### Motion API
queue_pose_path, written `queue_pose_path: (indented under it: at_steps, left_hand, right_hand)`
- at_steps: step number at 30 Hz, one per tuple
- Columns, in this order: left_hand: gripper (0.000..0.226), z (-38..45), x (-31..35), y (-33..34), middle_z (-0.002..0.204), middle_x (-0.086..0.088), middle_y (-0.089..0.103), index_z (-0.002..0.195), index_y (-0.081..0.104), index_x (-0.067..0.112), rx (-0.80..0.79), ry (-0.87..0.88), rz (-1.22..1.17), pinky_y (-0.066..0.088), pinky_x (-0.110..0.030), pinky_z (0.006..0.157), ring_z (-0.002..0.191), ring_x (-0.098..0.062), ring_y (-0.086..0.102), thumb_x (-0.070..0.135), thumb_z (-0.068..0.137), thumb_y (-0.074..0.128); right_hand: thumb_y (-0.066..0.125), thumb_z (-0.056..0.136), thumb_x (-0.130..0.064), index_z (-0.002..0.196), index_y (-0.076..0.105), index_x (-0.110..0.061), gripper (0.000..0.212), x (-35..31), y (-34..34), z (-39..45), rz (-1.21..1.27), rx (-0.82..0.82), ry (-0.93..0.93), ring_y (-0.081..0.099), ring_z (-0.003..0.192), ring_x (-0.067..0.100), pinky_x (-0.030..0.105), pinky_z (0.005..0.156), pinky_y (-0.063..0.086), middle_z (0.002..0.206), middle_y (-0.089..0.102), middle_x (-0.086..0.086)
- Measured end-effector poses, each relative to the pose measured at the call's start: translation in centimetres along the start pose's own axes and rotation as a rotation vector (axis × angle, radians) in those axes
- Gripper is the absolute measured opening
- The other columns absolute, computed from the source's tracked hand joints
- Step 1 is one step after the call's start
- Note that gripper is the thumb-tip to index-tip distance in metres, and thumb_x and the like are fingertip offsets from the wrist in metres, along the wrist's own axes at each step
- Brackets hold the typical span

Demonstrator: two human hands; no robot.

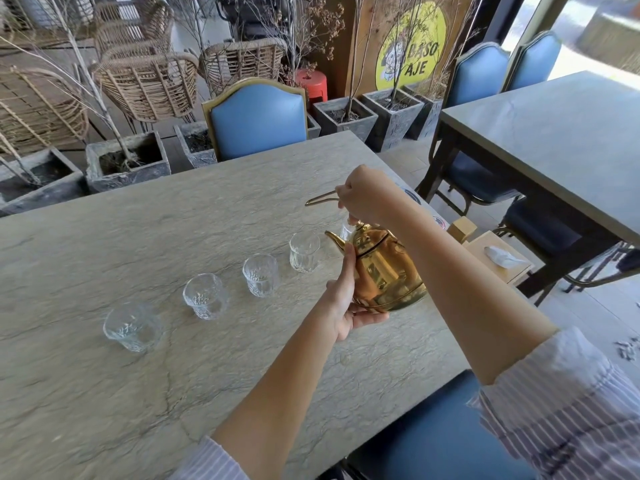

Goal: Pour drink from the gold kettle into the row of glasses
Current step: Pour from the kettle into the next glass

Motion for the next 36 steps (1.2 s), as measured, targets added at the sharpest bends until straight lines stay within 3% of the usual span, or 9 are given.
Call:
queue_pose_path:
  at_steps: [2, 7, 10, 13, 17, 22, 27, 31, 36]
  left_hand:
    - [0.097, 0.1, 0.0, 0.0, 0.108, -0.018, 0.072, 0.129, 0.065, 0.007, 0.002, 0.004, 0.006, 0.067, -0.037, 0.063, 0.084, -0.026, 0.073, 0.087, 0.079, 0.041]
    - [0.106, 0.5, -0.2, -0.4, 0.107, -0.017, 0.073, 0.133, 0.064, 0.009, 0.023, 0.019, 0.038, 0.067, -0.037, 0.063, 0.080, -0.024, 0.074, 0.090, 0.068, 0.044]
    - [0.117, 1.1, -0.4, -0.9, 0.109, -0.018, 0.073, 0.133, 0.063, 0.009, 0.042, 0.032, 0.043, 0.067, -0.039, 0.063, 0.071, -0.022, 0.077, 0.091, 0.051, 0.049]
    - [0.119, 1.7, -0.6, -1.5, 0.112, -0.020, 0.073, 0.133, 0.061, 0.007, 0.066, 0.043, 0.021, 0.067, -0.039, 0.060, 0.063, -0.022, 0.079, 0.090, 0.049, 0.055]
    - [0.122, 2.8, -0.9, -2.5, 0.117, -0.022, 0.072, 0.136, 0.057, 0.007, 0.095, 0.038, 0.002, 0.065, -0.039, 0.058, 0.071, -0.027, 0.081, 0.092, 0.048, 0.062]
    - [0.113, 4.1, -1.0, -3.8, 0.127, -0.020, 0.067, 0.138, 0.053, 0.009, 0.146, 0.040, -0.020, 0.063, -0.040, 0.054, 0.101, -0.038, 0.074, 0.088, 0.058, 0.068]
    - [0.107, 3.8, -0.4, -4.6, 0.131, -0.019, 0.062, 0.135, 0.048, 0.008, 0.195, 0.071, -0.011, 0.065, -0.044, 0.052, 0.089, -0.031, 0.071, 0.081, 0.061, 0.073]
    - [0.118, 3.5, -0.5, -5.2, 0.135, -0.018, 0.061, 0.136, 0.050, 0.008, 0.225, 0.082, -0.012, 0.065, -0.046, 0.054, 0.104, -0.035, 0.067, 0.081, 0.047, 0.077]
    - [0.082, 2.4, -0.7, -5.6, 0.134, -0.016, 0.057, 0.127, 0.044, 0.011, 0.254, 0.096, -0.044, 0.065, -0.046, 0.056, 0.104, -0.034, 0.063, 0.065, 0.074, 0.076]
  right_hand:
    - [0.042, 0.097, -0.017, 0.100, 0.068, 0.001, 0.031, 0.1, -0.1, 0.0, 0.006, 0.007, -0.002, 0.057, 0.050, 0.017, 0.030, 0.051, 0.048, 0.071, 0.074, 0.012]
    - [0.044, 0.098, -0.021, 0.094, 0.073, 0.002, 0.038, 0.7, 0.2, -0.2, 0.018, 0.026, -0.009, 0.056, 0.048, 0.015, 0.026, 0.048, 0.045, 0.075, 0.075, 0.013]
    - [0.043, 0.098, -0.022, 0.092, 0.075, 0.002, 0.041, 1.0, 0.6, -0.2, 0.040, 0.046, -0.007, 0.053, 0.046, 0.014, 0.024, 0.044, 0.041, 0.067, 0.072, 0.010]
    - [0.042, 0.099, -0.022, 0.092, 0.075, 0.003, 0.042, 1.4, 1.2, -0.2, 0.067, 0.050, -0.011, 0.047, 0.042, 0.013, 0.023, 0.041, 0.034, 0.066, 0.069, 0.012]
    - [0.041, 0.100, -0.023, 0.092, 0.075, 0.004, 0.044, 1.9, 2.0, -0.4, 0.084, 0.077, -0.034, 0.043, 0.042, 0.014, 0.024, 0.040, 0.031, 0.060, 0.063, 0.008]
    - [0.042, 0.101, -0.025, 0.094, 0.073, 0.003, 0.042, 2.7, 2.9, -0.6, 0.140, 0.123, -0.052, 0.042, 0.044, 0.010, 0.023, 0.042, 0.027, 0.058, 0.055, 0.000]
    - [0.043, 0.101, -0.024, 0.094, 0.072, 0.001, 0.039, 3.4, 3.7, -1.1, 0.239, 0.140, -0.035, 0.041, 0.043, 0.007, 0.022, 0.043, 0.028, 0.053, 0.050, -0.007]
    - [0.042, 0.101, -0.023, 0.092, 0.069, -0.001, 0.037, 3.7, 4.2, -1.5, 0.286, 0.142, -0.028, 0.045, 0.044, 0.010, 0.024, 0.044, 0.032, 0.054, 0.050, -0.006]
    - [0.043, 0.101, -0.022, 0.094, 0.070, -0.001, 0.035, 3.3, 4.5, -2.2, 0.307, 0.160, -0.097, 0.052, 0.054, 0.019, 0.027, 0.048, 0.036, 0.057, 0.053, -0.005]
Point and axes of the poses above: each hand's wrist, its own z-axis towards the middle knuckle, its own y-axis out of the palm, x = y × z, the point moved 5 cm from there along z, towards the middle knuckle
